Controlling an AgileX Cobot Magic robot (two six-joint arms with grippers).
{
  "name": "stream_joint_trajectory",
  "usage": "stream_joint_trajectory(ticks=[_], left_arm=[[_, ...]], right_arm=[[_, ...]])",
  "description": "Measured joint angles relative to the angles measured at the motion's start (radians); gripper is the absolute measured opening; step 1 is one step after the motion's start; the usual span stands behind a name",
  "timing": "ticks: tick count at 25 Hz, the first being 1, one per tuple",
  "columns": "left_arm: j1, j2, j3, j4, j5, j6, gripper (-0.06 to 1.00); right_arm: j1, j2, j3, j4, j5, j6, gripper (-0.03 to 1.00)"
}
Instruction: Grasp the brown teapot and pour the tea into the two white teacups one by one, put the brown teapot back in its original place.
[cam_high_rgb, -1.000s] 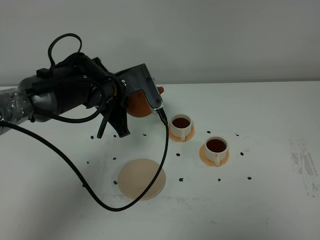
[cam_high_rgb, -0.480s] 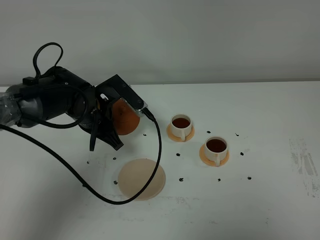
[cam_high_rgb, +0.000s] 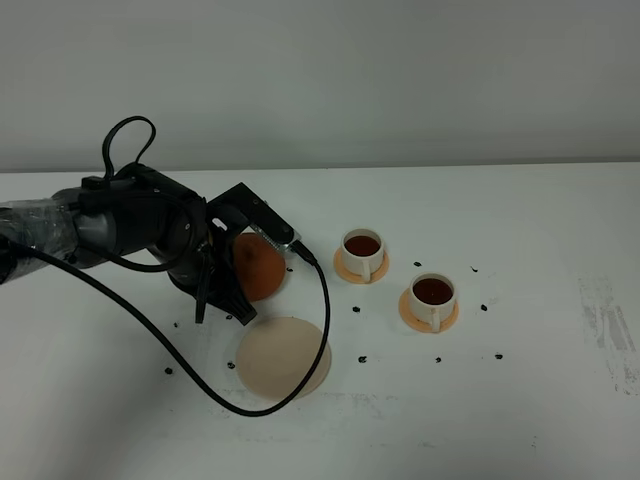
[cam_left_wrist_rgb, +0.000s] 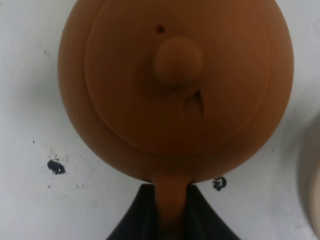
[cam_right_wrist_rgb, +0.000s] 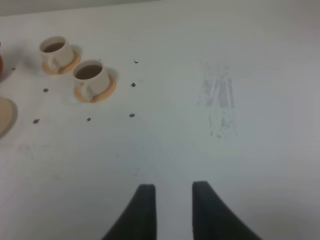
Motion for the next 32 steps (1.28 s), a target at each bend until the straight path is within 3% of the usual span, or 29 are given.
stream_joint_trajectory(ticks=[10, 22, 32], left_arm=[[0.001, -0.156, 0.008, -0.009, 0.072, 0.000, 0.12], [0.001, -0.475, 0.364, -0.108, 0.041, 0.005, 0.12], [0.001, -0.606, 0.502, -0.198, 0.049, -0.017, 0.12]], right_arm=[[0.000, 0.000, 0.000, 0.000, 0.000, 0.000, 0.21], [0.000, 0.000, 0.000, 0.001, 0.000, 0.000, 0.21], [0.000, 0.000, 0.000, 0.001, 0.000, 0.000, 0.21]])
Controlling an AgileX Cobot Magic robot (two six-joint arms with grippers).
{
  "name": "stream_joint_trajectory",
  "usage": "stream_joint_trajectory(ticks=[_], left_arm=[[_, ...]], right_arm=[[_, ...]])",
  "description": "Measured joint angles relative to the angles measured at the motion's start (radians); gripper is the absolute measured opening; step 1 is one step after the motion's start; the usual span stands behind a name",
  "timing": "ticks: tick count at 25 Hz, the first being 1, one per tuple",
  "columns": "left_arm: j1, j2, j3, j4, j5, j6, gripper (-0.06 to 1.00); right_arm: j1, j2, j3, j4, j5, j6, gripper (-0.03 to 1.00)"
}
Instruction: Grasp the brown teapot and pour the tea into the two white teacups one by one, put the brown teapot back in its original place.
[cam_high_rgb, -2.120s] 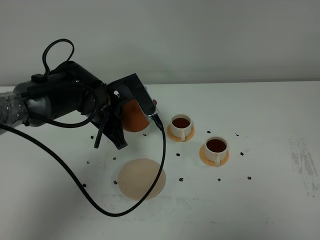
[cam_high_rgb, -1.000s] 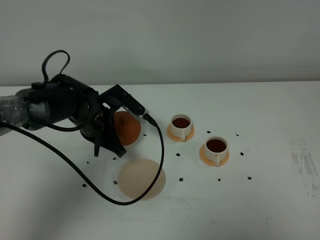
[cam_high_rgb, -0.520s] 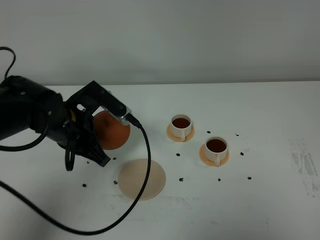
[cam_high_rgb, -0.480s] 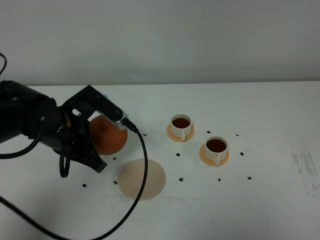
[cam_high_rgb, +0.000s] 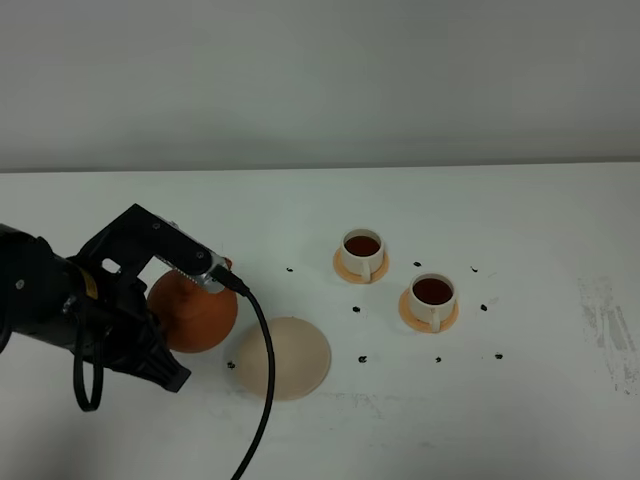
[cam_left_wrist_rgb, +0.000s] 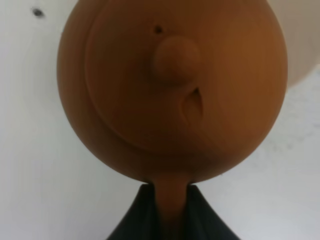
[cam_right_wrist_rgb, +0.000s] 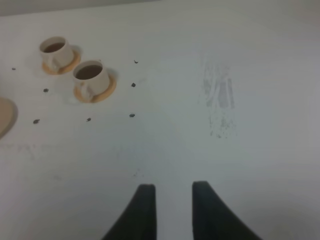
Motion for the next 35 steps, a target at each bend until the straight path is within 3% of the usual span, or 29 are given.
stream_joint_trajectory(ticks=[16, 35], left_arm=[[-0.064, 0.207, 0.039, -0.149, -0.197, -0.002, 0.12], [-0.092, 0.296, -0.004, -0.178, -0.260, -0.003, 0.12]], right_arm=[[0.000, 0.000, 0.000, 0.000, 0.000, 0.000, 0.21], [0.000, 0.000, 0.000, 0.000, 0.000, 0.000, 0.21]])
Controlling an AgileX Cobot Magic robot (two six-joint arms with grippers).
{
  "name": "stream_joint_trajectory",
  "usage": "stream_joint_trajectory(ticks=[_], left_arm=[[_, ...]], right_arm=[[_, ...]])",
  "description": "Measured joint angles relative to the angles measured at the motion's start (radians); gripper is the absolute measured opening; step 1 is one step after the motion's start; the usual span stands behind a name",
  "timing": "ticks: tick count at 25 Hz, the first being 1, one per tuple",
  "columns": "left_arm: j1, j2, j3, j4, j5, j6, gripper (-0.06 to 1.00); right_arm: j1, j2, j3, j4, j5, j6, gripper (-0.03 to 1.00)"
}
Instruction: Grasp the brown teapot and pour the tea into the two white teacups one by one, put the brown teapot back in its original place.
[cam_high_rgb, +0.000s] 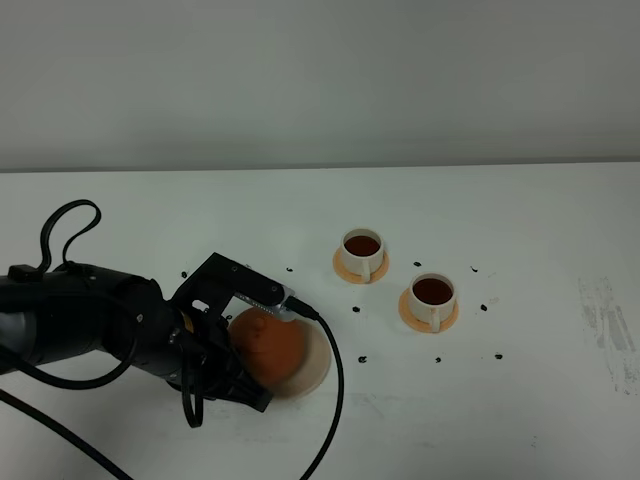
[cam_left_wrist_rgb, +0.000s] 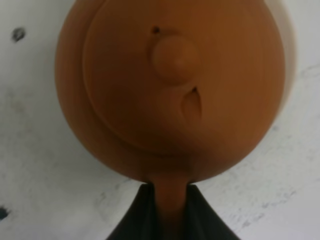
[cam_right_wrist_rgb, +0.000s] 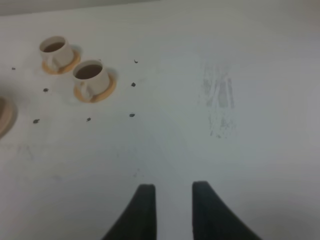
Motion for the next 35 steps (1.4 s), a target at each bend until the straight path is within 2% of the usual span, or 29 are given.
stream_joint_trajectory(ticks=[21, 28, 35], left_arm=[[-0.009, 0.008, 0.000, -0.005, -0.007, 0.000, 0.12], [-0.009, 0.006, -0.002, -0.005, 0.001, 0.000, 0.22], [-0.009, -0.128, -0.002, -0.002, 0.066, 0.000, 0.23]], right_arm=[[0.000, 0.000, 0.000, 0.000, 0.000, 0.000, 0.21], [0.000, 0.000, 0.000, 0.000, 0.000, 0.000, 0.21], [0.000, 0.000, 0.000, 0.000, 0.000, 0.000, 0.21]])
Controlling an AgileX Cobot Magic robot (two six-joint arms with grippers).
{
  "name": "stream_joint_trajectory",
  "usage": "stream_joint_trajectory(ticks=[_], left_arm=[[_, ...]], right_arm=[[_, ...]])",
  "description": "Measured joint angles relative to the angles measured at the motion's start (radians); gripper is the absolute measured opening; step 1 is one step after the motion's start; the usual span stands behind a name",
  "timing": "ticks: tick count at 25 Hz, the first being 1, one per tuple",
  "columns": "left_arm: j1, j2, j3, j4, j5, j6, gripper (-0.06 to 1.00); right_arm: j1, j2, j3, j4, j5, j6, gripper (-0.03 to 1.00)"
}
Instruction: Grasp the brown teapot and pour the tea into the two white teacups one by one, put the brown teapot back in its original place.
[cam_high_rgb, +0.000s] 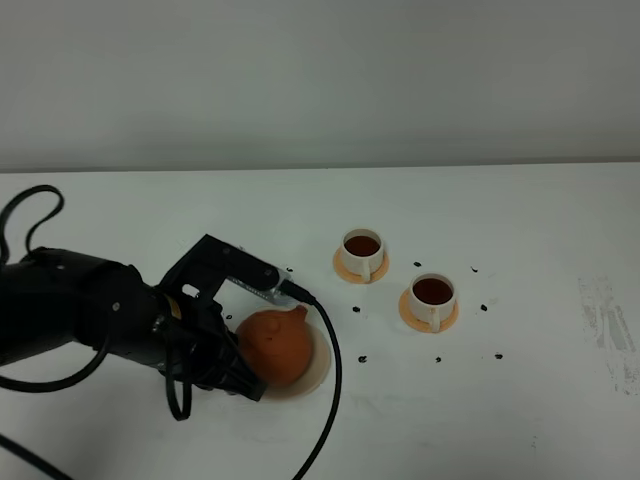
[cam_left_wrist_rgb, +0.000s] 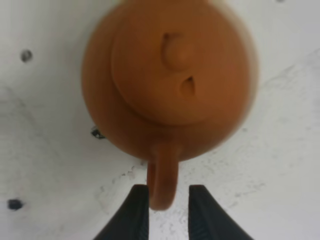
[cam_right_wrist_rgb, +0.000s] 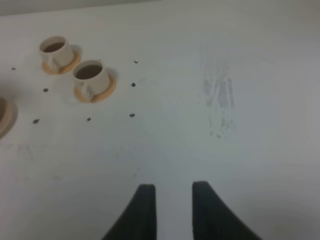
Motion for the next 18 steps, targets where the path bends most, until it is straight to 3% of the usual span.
stream_joint_trajectory(ticks=[10, 18], left_arm=[[0.000, -0.341, 0.000, 0.000, 0.015, 0.001, 0.23], [0.000, -0.436, 0.000, 0.006, 0.017, 0.001, 0.23]], right_arm=[[0.000, 0.000, 0.000, 0.000, 0.000, 0.000, 0.21], [0.000, 0.000, 0.000, 0.000, 0.000, 0.000, 0.21]])
